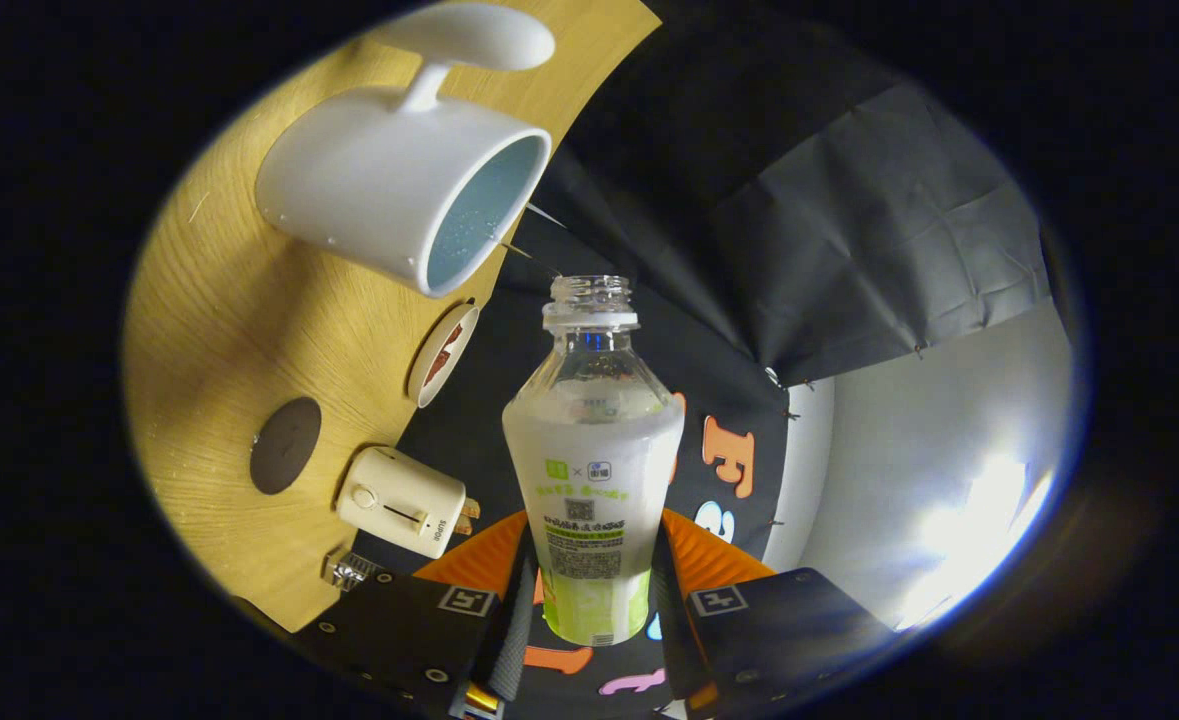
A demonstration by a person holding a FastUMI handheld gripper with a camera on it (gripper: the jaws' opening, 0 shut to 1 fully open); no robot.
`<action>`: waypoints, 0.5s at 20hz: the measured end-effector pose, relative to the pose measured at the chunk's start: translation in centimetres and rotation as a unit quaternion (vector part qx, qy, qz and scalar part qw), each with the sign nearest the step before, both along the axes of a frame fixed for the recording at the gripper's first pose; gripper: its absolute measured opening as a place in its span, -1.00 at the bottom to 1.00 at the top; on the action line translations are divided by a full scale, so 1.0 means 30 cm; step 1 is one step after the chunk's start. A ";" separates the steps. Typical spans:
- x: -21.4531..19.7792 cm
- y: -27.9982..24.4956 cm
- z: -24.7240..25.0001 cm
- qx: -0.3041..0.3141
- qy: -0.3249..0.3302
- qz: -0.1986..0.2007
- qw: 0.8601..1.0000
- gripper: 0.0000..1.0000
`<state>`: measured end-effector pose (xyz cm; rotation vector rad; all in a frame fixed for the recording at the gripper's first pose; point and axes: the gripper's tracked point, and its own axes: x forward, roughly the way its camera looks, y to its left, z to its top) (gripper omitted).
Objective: Take the bottle from table, then pour the juice into the cup, finally place the bottle on the coaster
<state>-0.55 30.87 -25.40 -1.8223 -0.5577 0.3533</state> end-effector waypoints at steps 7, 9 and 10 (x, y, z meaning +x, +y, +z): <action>-0.012 -0.019 -0.121 0.078 0.105 -0.044 0.990 0.13; 0.004 -0.025 -0.127 0.130 0.144 -0.056 0.979 0.13; 0.023 -0.022 -0.105 0.165 0.160 -0.064 0.971 0.13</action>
